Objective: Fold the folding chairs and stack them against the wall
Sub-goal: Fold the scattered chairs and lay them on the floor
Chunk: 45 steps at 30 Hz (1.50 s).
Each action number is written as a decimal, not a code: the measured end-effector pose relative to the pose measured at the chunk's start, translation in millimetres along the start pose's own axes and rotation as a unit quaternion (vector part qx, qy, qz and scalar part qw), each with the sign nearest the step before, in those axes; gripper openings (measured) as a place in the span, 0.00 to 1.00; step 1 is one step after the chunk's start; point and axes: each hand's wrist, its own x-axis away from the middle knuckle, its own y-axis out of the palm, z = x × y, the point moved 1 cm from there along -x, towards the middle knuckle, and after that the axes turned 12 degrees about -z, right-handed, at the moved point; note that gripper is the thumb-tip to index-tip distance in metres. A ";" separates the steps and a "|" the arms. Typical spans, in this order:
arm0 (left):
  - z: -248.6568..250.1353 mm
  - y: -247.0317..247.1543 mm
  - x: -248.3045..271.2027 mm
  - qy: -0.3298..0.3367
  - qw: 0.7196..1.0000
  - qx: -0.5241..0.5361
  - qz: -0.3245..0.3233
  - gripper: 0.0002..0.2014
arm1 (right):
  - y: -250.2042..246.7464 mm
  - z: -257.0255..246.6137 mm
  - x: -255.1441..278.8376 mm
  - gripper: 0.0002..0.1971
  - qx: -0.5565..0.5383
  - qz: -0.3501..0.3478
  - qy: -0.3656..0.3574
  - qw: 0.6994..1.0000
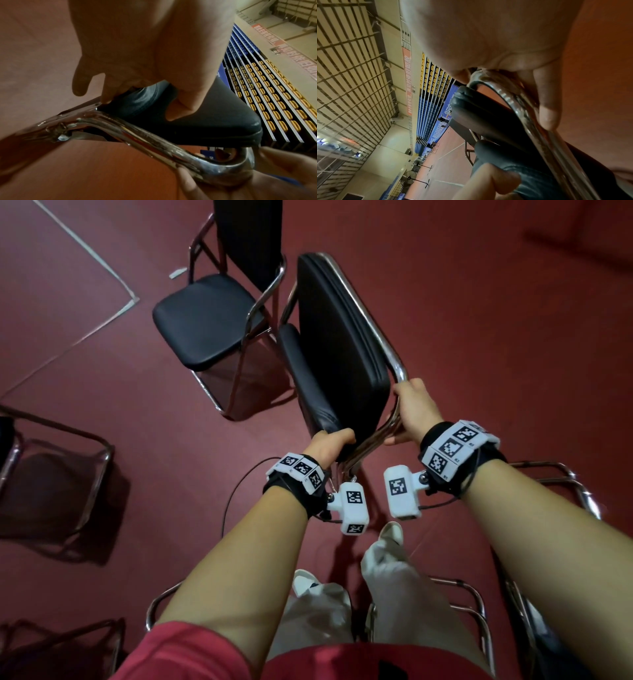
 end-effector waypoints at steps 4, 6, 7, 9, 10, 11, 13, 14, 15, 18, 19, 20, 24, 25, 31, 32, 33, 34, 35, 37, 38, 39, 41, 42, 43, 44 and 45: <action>7.0 9.4 -1.8 0.006 1.000 -0.015 -0.017 0.21 | -9.1 1.7 5.8 0.37 0.040 0.007 -0.008 0.999; 10.4 12.4 -1.2 0.008 0.999 -0.025 -0.030 0.17 | -12.8 4.4 4.5 0.42 0.060 0.020 -0.007 0.998; 10.8 12.6 -1.8 0.007 0.999 -0.030 -0.034 0.14 | -14.6 4.9 3.4 0.41 0.066 0.027 -0.001 0.997; 9.3 12.2 -7.1 0.005 0.998 -0.029 -0.050 0.11 | -18.5 4.9 1.3 0.38 0.065 0.031 0.015 0.997; 9.3 11.7 -7.7 0.006 0.998 -0.025 -0.058 0.11 | -19.3 5.1 -0.2 0.37 0.063 0.029 0.024 0.997; 9.5 11.4 -8.2 0.008 0.998 -0.025 -0.061 0.12 | -20.1 5.6 -0.6 0.37 0.061 0.028 0.030 0.997; 8.2 8.5 -9.3 -0.003 0.998 -0.026 -0.062 0.15 | -18.0 4.8 -1.9 0.39 0.056 0.030 0.036 0.997; 7.9 5.6 -8.8 -0.006 0.998 -0.016 -0.057 0.16 | -15.7 3.6 -2.8 0.41 0.051 0.032 0.043 0.997; 7.8 2.3 -7.4 -0.011 0.999 0.003 -0.046 0.15 | -13.1 2.4 -3.7 0.43 0.042 0.032 0.050 0.997; 8.8 -10.6 2.1 -0.053 0.995 0.075 -0.041 0.11 | -6.5 0.0 -4.3 0.46 0.005 0.028 0.074 0.997; 10.1 -15.1 8.6 -0.069 0.993 0.092 -0.039 0.11 | -4.2 -1.2 -3.7 0.47 -0.013 0.027 0.083 0.996; 8.6 -18.9 12.2 -0.081 0.990 0.108 -0.042 0.13 | -1.4 -1.5 -2.7 0.47 -0.032 0.025 0.094 0.995; 2.8 -21.2 22.2 -0.134 0.974 0.157 -0.094 0.35 | 11.6 -5.7 1.6 0.44 -0.077 0.010 0.111 0.991; 1.7 -19.6 23.9 -0.146 0.966 0.177 -0.121 0.38 | 14.4 -6.6 2.9 0.44 -0.082 -0.008 0.113 0.990; 9.8 -21.1 51.0 -0.116 0.940 0.267 -0.176 0.36 | 20.9 -9.6 8.4 0.35 -0.051 -0.120 0.139 0.982; 8.0 -23.9 48.5 -0.116 0.932 0.291 -0.184 0.40 | 20.7 -9.9 8.8 0.37 -0.041 -0.130 0.144 0.980; 6.8 -27.0 46.6 -0.118 0.926 0.306 -0.188 0.42 | 20.6 -10.7 9.2 0.38 -0.032 -0.147 0.146 0.978; 6.8 -30.4 46.1 -0.121 0.923 0.311 -0.189 0.43 | 20.9 -11.9 9.8 0.36 -0.026 -0.165 0.152 0.974; 7.4 -32.6 45.9 -0.121 0.920 0.319 -0.195 0.42 | 21.1 -12.4 11.3 0.33 -0.030 -0.183 0.158 0.970; 12.8 -33.0 49.6 -0.110 0.906 0.348 -0.213 0.39 | 24.2 -16.2 16.6 0.26 -0.041 -0.224 0.174 0.958; 13.0 -33.8 49.1 -0.110 0.901 0.363 -0.211 0.37 | 27.4 -18.0 18.7 0.26 -0.037 -0.241 0.180 0.953; 12.7 -36.0 48.9 -0.102 0.901 0.370 -0.204 0.35 | 31.7 -19.8 19.7 0.27 -0.023 -0.255 0.184 0.949; 12.1 -43.3 51.3 -0.087 0.899 0.387 -0.186 0.29 | 43.4 -20.7 19.5 0.29 0.014 -0.272 0.189 0.943; 11.7 -48.7 51.4 -0.081 0.902 0.389 -0.168 0.27 | 48.9 -21.0 19.7 0.28 0.030 -0.271 0.187 0.944; 10.4 -54.8 51.5 -0.077 0.904 0.389 -0.158 0.26 | 53.4 -22.1 20.2 0.27 0.044 -0.262 0.176 0.948; 10.4 -61.6 54.0 -0.071 0.910 0.382 -0.144 0.25 | 56.6 -24.9 19.7 0.24 0.057 -0.251 0.158 0.953; 10.3 -69.0 55.7 -0.060 0.916 0.376 -0.124 0.23 | 57.9 -29.4 20.0 0.20 0.072 -0.233 0.134 0.961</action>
